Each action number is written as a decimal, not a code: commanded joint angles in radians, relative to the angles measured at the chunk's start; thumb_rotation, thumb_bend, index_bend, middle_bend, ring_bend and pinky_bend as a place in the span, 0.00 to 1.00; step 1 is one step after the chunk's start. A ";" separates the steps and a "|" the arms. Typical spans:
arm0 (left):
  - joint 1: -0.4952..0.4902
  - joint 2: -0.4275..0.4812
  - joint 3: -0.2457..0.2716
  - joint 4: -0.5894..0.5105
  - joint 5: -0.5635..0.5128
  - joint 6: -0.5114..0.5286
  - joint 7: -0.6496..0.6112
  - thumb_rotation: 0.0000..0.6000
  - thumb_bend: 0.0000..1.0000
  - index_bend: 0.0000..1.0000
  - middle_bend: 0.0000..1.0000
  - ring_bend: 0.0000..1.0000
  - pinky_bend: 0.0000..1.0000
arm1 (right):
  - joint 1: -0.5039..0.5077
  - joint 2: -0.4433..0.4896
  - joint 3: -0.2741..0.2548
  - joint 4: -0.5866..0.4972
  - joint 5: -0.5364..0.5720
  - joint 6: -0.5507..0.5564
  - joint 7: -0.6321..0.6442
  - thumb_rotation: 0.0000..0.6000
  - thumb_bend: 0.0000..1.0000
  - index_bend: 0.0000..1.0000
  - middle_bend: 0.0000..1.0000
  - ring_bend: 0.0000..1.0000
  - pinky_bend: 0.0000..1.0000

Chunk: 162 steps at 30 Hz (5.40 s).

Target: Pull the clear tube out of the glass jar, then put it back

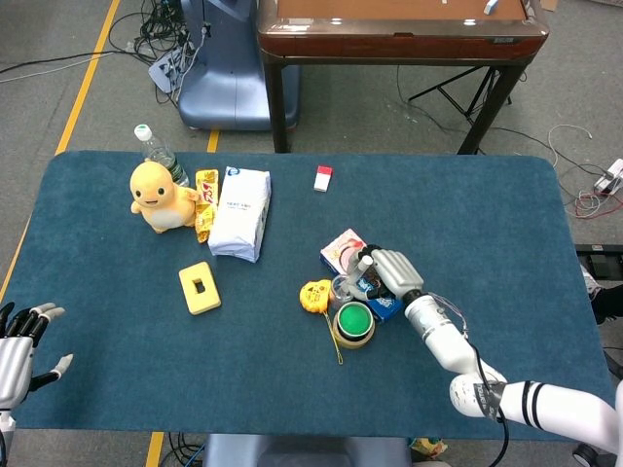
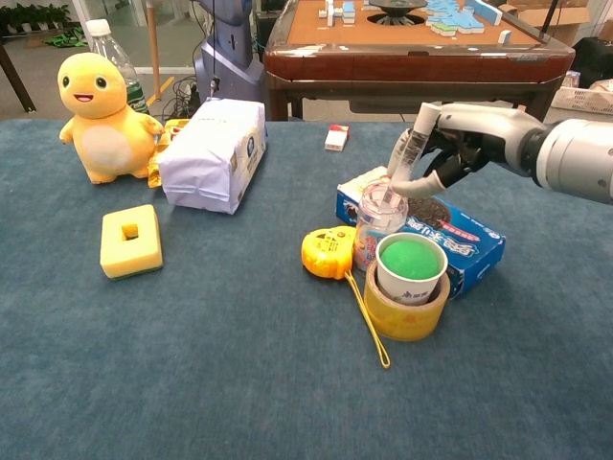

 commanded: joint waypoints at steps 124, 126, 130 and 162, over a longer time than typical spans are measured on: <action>-0.033 -0.016 -0.006 -0.017 0.001 -0.038 0.033 1.00 0.24 0.25 0.20 0.16 0.02 | -0.325 0.278 -0.006 -0.218 -0.230 0.296 0.227 1.00 0.59 0.62 0.44 0.30 0.27; -0.032 -0.017 -0.005 -0.017 0.001 -0.038 0.034 1.00 0.24 0.25 0.20 0.16 0.02 | -0.326 0.257 -0.012 -0.187 -0.250 0.336 0.168 1.00 0.59 0.62 0.44 0.30 0.27; -0.032 -0.017 -0.004 -0.018 0.000 -0.038 0.035 1.00 0.24 0.25 0.20 0.16 0.02 | -0.326 0.208 -0.020 -0.126 -0.285 0.407 0.068 1.00 0.59 0.62 0.44 0.30 0.27; -0.029 -0.011 -0.002 -0.024 0.001 -0.033 0.036 1.00 0.24 0.25 0.20 0.16 0.02 | -0.336 0.159 -0.033 -0.074 -0.351 0.432 0.084 1.00 0.59 0.62 0.44 0.30 0.27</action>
